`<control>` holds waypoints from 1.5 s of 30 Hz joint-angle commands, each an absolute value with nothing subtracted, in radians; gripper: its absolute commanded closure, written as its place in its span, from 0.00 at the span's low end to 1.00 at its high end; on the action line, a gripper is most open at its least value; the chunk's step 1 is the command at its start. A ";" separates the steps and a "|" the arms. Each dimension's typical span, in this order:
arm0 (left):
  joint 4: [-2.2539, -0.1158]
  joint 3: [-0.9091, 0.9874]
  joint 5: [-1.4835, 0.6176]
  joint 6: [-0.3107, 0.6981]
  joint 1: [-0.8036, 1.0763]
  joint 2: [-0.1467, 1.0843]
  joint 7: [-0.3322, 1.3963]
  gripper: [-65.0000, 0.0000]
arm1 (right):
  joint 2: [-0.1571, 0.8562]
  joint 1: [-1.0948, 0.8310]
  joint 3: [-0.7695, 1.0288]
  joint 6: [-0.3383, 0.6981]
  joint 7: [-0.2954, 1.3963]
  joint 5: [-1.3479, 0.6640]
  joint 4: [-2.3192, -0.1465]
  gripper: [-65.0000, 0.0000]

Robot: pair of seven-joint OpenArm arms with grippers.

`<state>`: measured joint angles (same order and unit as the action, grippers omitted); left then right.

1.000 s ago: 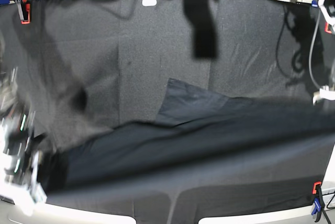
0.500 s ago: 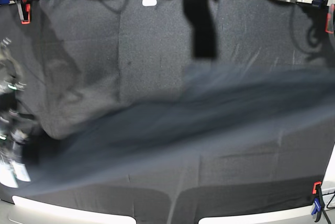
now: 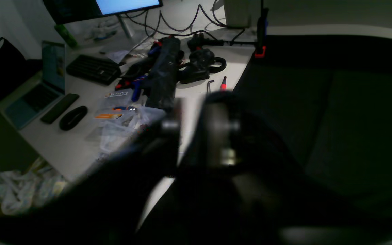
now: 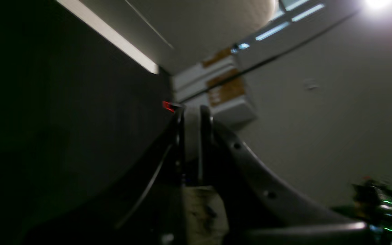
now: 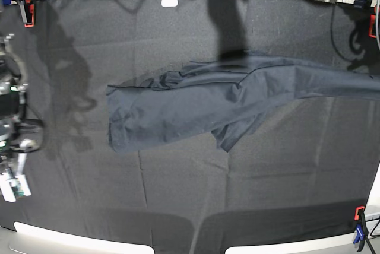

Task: Layout the t-shirt on the table in an organized manner, then fold the t-shirt properly
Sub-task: 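Grasp the shirt's sleeve end with the right gripper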

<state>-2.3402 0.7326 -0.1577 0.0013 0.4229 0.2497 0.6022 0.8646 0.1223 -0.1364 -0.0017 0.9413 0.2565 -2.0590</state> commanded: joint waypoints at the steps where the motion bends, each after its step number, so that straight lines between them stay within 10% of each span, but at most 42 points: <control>1: -2.356 0.739 -0.152 -0.010 0.421 0.264 0.560 0.62 | 0.873 0.142 -0.124 -0.016 0.915 0.244 -2.064 1.00; 8: -2.356 0.739 -0.202 -0.010 0.411 0.264 0.545 0.52 | 0.783 0.142 -0.124 -0.015 0.849 0.058 -2.051 0.67; 12: -2.283 0.738 -0.212 -0.007 0.383 0.264 0.525 0.52 | 0.751 0.141 -0.124 -0.004 0.803 -0.101 -2.051 0.67; 21: -2.205 0.738 -0.244 -0.004 0.327 0.264 0.523 0.52 | 0.670 0.141 -0.210 0.411 0.778 -0.316 -2.045 0.67; 31: -2.205 0.738 -0.244 -0.004 0.327 0.264 0.523 0.52 | 0.712 0.179 -0.704 0.379 0.758 0.053 -1.895 0.67; 45: -2.205 0.738 -0.244 -0.003 0.327 0.264 0.522 0.52 | 0.701 0.219 -0.789 0.382 0.766 0.039 -1.841 0.67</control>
<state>-2.1910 0.7326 -0.2474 0.0029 0.3298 0.2497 0.5541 0.6926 0.1993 -0.7986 0.3931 0.7780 0.0341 -1.8210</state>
